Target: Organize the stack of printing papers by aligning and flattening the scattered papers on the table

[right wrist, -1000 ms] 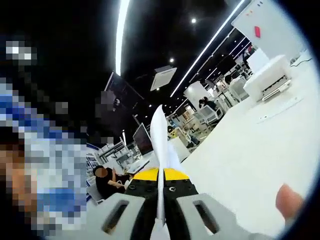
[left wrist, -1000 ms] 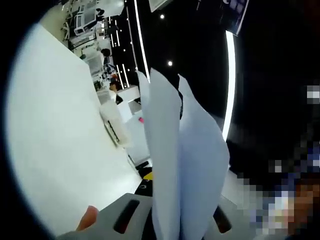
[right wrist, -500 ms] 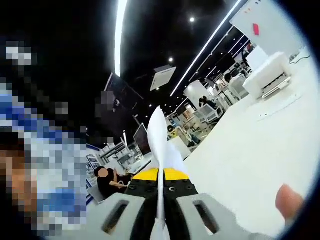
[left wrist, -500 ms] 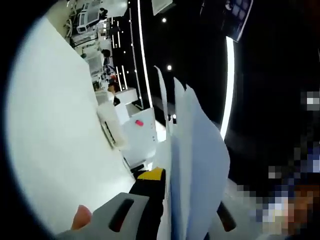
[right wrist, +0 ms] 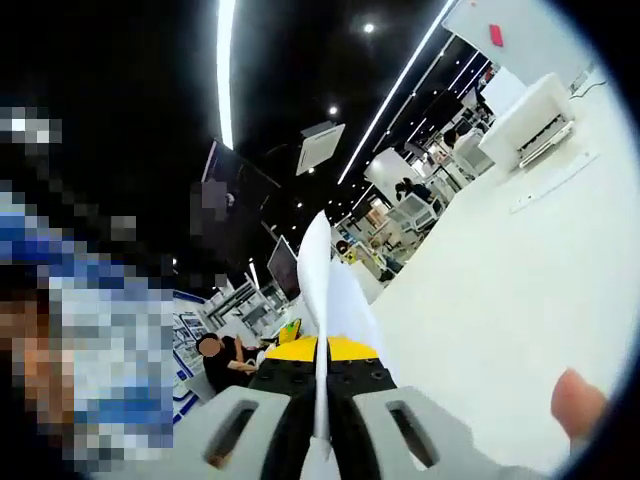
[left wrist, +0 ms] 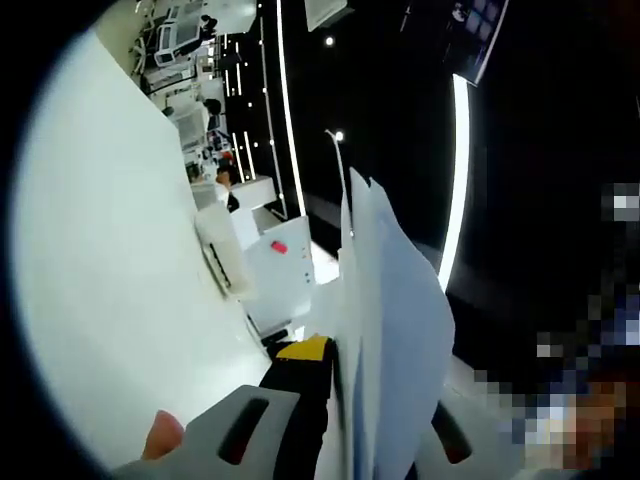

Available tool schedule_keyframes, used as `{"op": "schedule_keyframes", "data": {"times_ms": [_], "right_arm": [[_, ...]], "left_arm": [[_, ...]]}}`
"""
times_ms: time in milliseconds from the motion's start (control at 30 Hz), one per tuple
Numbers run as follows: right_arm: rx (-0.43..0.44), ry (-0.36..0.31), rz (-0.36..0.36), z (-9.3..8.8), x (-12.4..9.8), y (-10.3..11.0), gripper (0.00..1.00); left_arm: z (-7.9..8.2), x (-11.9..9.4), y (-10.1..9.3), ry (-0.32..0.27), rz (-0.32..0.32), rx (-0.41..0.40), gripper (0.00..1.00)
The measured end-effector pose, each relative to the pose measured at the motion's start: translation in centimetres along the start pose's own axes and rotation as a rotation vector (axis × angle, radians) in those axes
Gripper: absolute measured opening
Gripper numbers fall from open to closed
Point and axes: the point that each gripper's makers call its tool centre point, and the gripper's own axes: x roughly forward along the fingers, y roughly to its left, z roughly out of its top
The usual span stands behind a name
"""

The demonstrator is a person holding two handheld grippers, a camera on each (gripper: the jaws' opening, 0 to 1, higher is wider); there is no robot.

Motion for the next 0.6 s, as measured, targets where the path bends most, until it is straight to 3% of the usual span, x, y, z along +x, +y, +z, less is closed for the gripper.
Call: {"op": "schedule_keyframes", "data": {"times_ms": [400,600], "right_arm": [[-0.018,0.014,-0.008,-1.11,0.3,0.18,0.0],[-0.042,0.007,-0.013,-0.57,0.07,0.47,0.0]], "left_arm": [[0.36,0.06,0.43,-0.005,0.01,-0.007,0.13],[0.57,0.04,0.45,-0.011,0.006,-0.004,0.13]]}}
